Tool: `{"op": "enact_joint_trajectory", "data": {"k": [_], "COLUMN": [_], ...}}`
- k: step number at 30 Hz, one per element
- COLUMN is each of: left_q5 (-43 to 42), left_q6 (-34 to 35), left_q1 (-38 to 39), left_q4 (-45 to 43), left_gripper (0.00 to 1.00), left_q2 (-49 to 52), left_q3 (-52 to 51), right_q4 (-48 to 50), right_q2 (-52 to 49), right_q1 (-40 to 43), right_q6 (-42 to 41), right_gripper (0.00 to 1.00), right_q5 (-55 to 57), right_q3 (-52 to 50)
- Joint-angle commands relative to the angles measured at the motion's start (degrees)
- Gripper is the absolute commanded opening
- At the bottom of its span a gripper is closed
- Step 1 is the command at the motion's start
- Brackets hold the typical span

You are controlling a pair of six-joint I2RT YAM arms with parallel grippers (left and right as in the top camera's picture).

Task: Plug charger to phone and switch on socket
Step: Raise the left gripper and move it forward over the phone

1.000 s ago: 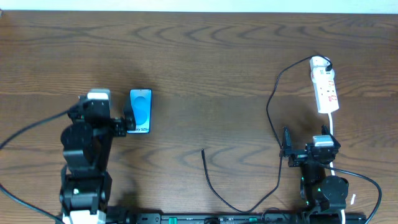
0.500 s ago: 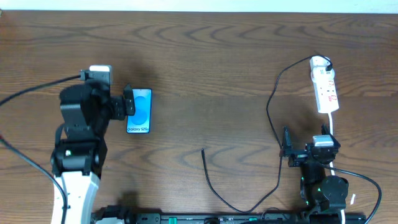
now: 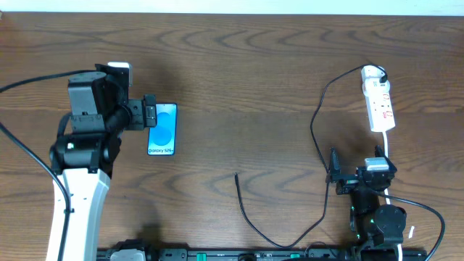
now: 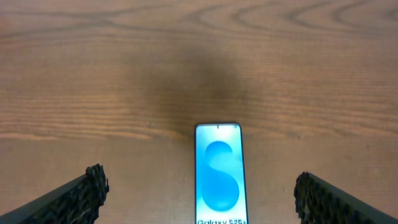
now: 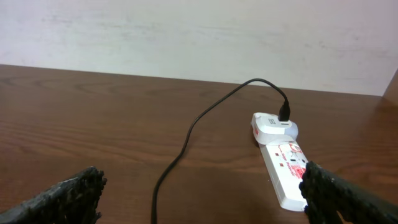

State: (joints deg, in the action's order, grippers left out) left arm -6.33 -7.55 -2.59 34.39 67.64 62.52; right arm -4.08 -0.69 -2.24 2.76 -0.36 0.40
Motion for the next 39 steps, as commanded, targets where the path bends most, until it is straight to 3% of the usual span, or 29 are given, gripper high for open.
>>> {"op": "enact_joint_trajectory", "data": {"k": [1,23,39], "left_q5": [-0.8,-3.3,-3.6], "left_q6": [-0.4,-0.8,-0.8], "left_q1": [-0.3,-0.3,0.7], "left_q4": [3.1,20.6,23.4], "left_gripper": [0.98,0.98,0.98], "left_q2": [2.3,19.6,24.8], "left_q3": [4.0,18.1,19.0], "right_q4": [-0.3,-0.3,-0.3], "right_q2": [0.3,0.3,0.3], "right_q1": [-0.5,-0.5,-0.5], "right_q6": [0.7,0.7,0.7], "right_gripper": [0.99,0.99,0.99], "right_q5": [0.4,0.4,0.4], "right_q3": [-0.1,-0.1,-0.1]}}
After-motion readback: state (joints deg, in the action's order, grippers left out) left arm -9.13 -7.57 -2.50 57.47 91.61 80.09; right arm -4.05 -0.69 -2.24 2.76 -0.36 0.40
